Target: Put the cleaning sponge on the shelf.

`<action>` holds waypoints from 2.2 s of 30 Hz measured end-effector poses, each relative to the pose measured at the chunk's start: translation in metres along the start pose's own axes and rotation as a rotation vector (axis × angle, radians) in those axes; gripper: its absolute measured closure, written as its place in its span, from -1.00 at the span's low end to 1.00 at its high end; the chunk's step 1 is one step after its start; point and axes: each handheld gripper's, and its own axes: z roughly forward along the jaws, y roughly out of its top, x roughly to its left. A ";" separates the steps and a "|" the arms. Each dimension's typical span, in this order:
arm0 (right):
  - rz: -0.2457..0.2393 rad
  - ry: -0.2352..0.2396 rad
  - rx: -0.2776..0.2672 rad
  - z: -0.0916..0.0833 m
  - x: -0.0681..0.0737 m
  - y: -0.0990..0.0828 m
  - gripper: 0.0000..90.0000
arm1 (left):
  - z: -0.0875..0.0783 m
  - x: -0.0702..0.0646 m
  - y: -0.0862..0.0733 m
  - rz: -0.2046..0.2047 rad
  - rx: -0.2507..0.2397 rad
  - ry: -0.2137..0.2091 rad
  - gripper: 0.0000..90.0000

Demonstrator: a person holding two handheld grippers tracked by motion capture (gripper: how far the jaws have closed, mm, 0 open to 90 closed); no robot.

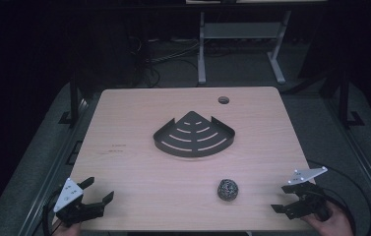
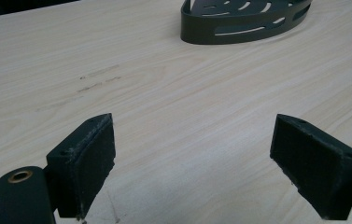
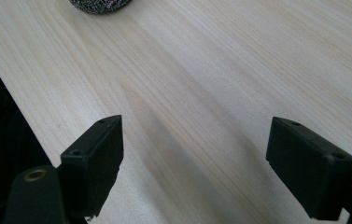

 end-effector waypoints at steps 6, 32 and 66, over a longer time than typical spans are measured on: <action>-0.003 0.005 0.009 0.001 0.001 0.001 -0.58 | 0.001 0.000 0.000 0.007 0.005 -0.005 -0.70; -0.042 0.003 0.011 0.005 0.012 0.010 -0.60 | 0.001 -0.001 0.000 0.007 0.000 -0.010 -0.70; -0.105 0.027 0.042 0.017 0.025 0.023 -0.60 | 0.000 -0.001 0.000 0.005 -0.004 -0.009 -0.70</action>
